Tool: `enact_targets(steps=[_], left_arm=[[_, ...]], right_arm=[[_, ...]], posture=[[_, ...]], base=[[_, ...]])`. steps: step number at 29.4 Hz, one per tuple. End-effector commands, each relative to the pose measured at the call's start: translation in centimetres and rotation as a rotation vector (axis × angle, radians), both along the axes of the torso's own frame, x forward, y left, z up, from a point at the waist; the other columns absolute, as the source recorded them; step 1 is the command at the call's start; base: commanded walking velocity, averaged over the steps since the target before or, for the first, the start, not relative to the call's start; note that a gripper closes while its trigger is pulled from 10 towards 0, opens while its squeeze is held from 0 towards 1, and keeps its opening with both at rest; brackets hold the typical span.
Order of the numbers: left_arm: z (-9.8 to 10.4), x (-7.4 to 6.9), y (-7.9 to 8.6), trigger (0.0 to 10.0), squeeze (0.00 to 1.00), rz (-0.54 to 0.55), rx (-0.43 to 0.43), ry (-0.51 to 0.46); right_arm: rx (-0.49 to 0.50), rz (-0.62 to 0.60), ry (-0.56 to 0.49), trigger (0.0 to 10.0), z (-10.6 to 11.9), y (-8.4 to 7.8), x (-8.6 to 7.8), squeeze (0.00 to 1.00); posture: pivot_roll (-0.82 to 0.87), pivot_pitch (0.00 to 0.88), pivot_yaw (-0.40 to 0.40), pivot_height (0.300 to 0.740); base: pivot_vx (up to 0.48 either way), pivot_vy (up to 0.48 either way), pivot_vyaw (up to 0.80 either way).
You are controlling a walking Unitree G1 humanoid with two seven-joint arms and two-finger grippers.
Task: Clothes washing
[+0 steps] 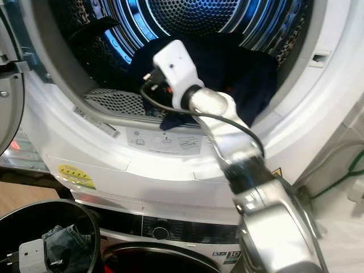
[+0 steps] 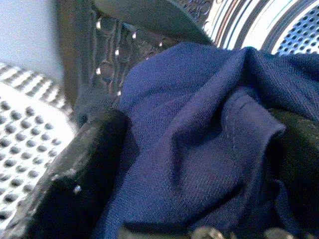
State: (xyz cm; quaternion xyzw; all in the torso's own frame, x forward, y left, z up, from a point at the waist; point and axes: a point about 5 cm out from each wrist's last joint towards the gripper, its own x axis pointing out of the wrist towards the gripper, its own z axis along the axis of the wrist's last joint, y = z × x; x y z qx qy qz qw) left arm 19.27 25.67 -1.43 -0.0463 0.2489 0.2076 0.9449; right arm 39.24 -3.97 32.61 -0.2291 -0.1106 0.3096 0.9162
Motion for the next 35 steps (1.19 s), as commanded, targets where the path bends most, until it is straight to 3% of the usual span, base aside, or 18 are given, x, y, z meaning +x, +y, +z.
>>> enact_targets(steps=[1, 9, 14, 20, 24, 31, 35], left_arm=[[-0.5, -0.6, 0.0, 10.0, 0.00, 0.017, -0.003, 0.024], [-0.6, -0.6, 0.1, 10.0, 0.00, 0.021, -0.001, 0.029], [-0.6, -0.7, 0.3, 10.0, 0.00, 0.024, 0.013, 0.030], [-0.6, -0.9, 0.3, 10.0, 0.00, 0.028, 0.019, 0.030], [-0.5, -1.0, 0.4, 10.0, 0.00, 0.036, 0.030, 0.027], [-0.5, -0.7, 0.2, 10.0, 0.00, 0.036, 0.030, 0.023], [-0.5, -0.6, 0.1, 10.0, 0.00, 0.034, 0.027, 0.021]], right_arm=[[-0.037, -0.085, -0.009, 10.0, 0.1, -0.6, 1.1, 0.00], [0.040, -0.214, -0.039, 10.0, 3.1, -0.2, 2.1, 0.00], [0.185, -0.282, -0.036, 10.0, 5.8, -0.7, 2.1, 0.00], [0.245, -0.449, -0.070, 10.0, 7.1, -3.5, 2.5, 0.00], [0.324, -0.601, -0.124, 10.0, 8.4, -6.4, 2.5, 0.00], [0.424, -0.774, -0.117, 10.0, 7.3, -9.4, 2.8, 0.00], [0.387, -0.709, -0.062, 10.0, 5.7, -8.6, 3.2, 0.00]], posture=[[0.07, 0.000, -0.049, 0.740], [0.09, 0.000, -0.051, 0.740], [0.11, 0.000, -0.058, 0.740], [0.14, 0.000, -0.068, 0.740], [0.14, 0.000, -0.067, 0.740], [0.13, 0.000, -0.058, 0.740], [0.12, 0.000, -0.052, 0.740]], base=[[0.000, 0.000, 0.00], [0.000, 0.000, 0.00], [0.000, 0.000, 0.00], [0.000, 0.000, 0.00], [0.000, 0.000, 0.00], [0.000, 0.000, 0.00], [0.000, 0.000, 0.00]])
